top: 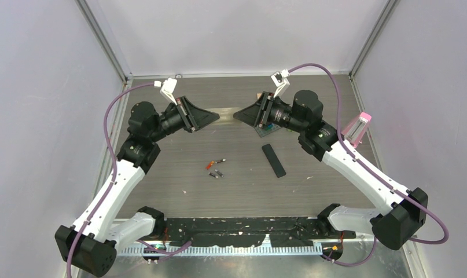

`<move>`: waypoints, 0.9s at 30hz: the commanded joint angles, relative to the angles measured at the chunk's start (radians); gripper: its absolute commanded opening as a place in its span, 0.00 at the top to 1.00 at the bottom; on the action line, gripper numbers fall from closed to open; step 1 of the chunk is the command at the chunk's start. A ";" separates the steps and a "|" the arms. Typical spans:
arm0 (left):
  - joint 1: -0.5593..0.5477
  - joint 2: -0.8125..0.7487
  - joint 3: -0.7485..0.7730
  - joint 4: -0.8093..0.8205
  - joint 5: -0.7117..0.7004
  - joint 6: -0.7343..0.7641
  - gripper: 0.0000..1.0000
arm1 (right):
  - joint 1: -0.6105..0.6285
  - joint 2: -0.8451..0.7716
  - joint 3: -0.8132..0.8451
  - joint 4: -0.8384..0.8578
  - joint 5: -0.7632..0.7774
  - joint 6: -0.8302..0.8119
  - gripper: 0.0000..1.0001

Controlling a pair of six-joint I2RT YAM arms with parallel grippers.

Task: Load the batteries into the remote control

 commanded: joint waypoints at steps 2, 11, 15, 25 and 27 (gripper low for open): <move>-0.007 -0.011 0.006 0.183 0.114 -0.061 1.00 | 0.005 0.016 -0.030 0.158 -0.090 0.057 0.59; -0.008 -0.010 0.022 0.143 0.099 -0.024 1.00 | 0.004 0.012 -0.053 0.225 -0.123 0.111 0.59; -0.007 -0.005 0.011 0.079 0.057 0.003 1.00 | 0.005 0.002 -0.034 0.136 -0.074 0.064 0.58; -0.016 0.154 -0.209 0.230 0.029 -0.174 1.00 | 0.004 0.048 -0.020 -0.204 0.128 -0.088 0.14; -0.024 0.206 -0.244 0.294 0.034 -0.188 1.00 | 0.005 0.074 -0.045 -0.207 0.134 -0.090 0.06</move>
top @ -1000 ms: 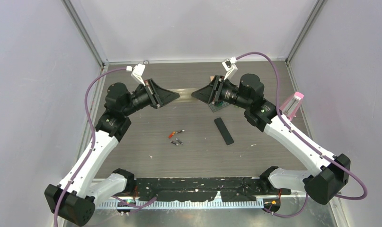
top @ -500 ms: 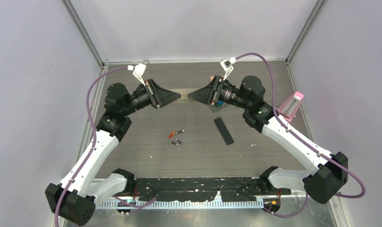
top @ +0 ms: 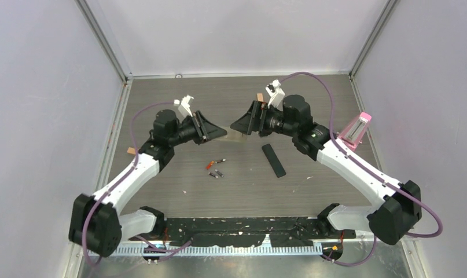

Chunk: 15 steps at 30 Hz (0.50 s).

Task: Load the batteries into the remote control

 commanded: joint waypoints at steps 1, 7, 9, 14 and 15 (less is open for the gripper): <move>-0.019 0.101 -0.073 0.196 0.016 -0.083 1.00 | 0.004 0.064 -0.019 -0.102 0.083 -0.064 0.06; -0.028 0.260 -0.137 0.315 -0.001 -0.081 1.00 | 0.003 0.176 -0.093 -0.025 0.051 -0.040 0.25; -0.028 0.320 -0.165 0.376 0.002 -0.088 1.00 | 0.004 0.217 -0.105 -0.006 0.052 -0.039 0.33; -0.029 0.436 -0.222 0.548 0.000 -0.137 1.00 | 0.005 0.293 -0.147 0.052 0.045 -0.028 0.43; -0.029 0.452 -0.228 0.559 0.000 -0.133 1.00 | 0.006 0.297 -0.152 0.059 0.046 -0.029 0.43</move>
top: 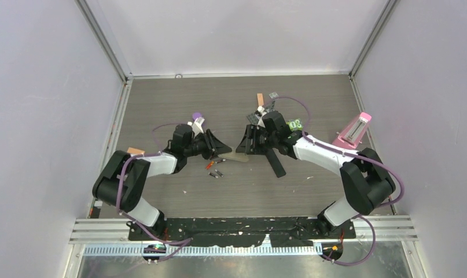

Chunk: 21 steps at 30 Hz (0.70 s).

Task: Load the batteries into the remote control

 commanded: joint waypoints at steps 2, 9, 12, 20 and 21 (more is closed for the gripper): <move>-0.002 0.074 -0.032 0.219 0.007 -0.014 1.00 | 0.005 0.023 -0.030 0.109 0.004 -0.001 0.43; -0.003 0.118 -0.046 0.214 0.003 0.042 1.00 | 0.005 0.072 -0.057 0.173 0.024 0.000 0.42; -0.003 0.136 -0.060 0.218 0.003 0.060 1.00 | 0.005 0.093 -0.051 0.182 0.040 -0.002 0.42; -0.003 0.168 -0.094 0.251 -0.004 0.090 1.00 | 0.001 0.124 -0.043 0.170 0.050 0.006 0.41; -0.004 0.169 -0.100 0.250 -0.007 0.097 1.00 | 0.000 0.128 -0.043 0.173 0.047 0.010 0.41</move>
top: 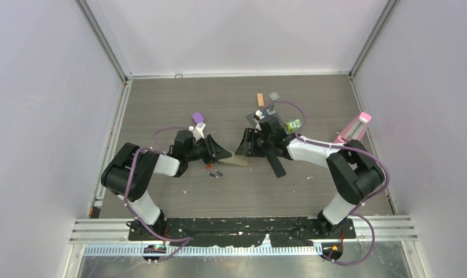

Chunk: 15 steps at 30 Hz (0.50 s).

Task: Load the batteries into the remote control

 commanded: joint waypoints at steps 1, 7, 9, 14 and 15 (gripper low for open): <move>-0.002 0.019 -0.027 0.048 -0.019 0.066 1.00 | -0.001 0.013 0.007 0.049 0.008 0.012 0.41; -0.003 0.021 -0.042 0.045 -0.031 0.071 1.00 | -0.006 0.024 -0.012 0.061 -0.007 0.034 0.39; -0.003 0.019 -0.045 0.040 -0.038 0.066 1.00 | -0.007 0.024 -0.023 0.067 -0.014 0.038 0.39; -0.003 0.019 -0.054 0.038 -0.052 0.036 1.00 | -0.008 0.019 -0.049 0.083 -0.023 0.051 0.40; -0.002 0.021 -0.056 0.037 -0.055 0.027 1.00 | -0.008 0.017 -0.052 0.085 -0.027 0.053 0.40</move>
